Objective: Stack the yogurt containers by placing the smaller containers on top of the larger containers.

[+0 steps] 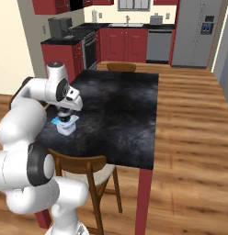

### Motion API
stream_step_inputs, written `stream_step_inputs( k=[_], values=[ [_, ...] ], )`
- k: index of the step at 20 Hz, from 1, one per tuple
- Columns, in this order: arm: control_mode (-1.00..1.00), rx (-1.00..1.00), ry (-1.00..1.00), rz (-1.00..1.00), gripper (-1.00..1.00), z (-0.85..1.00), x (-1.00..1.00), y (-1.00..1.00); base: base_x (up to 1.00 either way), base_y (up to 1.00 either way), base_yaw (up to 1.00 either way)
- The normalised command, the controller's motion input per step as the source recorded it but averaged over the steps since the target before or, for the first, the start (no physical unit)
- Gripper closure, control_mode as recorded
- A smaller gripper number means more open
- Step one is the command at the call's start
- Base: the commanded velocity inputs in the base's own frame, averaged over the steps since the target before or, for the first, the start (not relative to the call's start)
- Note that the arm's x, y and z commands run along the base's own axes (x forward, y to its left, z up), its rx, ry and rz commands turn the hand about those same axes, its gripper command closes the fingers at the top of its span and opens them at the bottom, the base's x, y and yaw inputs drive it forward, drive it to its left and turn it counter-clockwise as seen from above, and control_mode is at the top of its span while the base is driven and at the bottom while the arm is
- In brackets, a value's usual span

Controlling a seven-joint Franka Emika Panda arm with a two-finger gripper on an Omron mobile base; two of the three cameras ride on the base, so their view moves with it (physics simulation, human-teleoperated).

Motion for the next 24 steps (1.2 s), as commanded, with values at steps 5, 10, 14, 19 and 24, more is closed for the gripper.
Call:
stream_step_inputs(
  k=[5,10,14,19,24],
  values=[
    [-1.00,0.00,0.05,0.00,1.00,0.00,0.17,0.34,0.00,0.00,0.00],
    [-1.00,0.00,0.03,0.00,1.00,0.00,0.25,0.26,0.00,0.00,0.00],
    [-1.00,0.00,0.03,0.00,1.00,0.00,0.28,0.22,0.00,0.00,0.00],
    [-1.00,0.00,0.04,0.00,1.00,-0.08,0.29,0.11,0.00,0.00,0.00],
    [-1.00,0.00,0.05,0.00,1.00,-0.22,0.26,0.03,0.00,0.00,0.00]
  ],
)
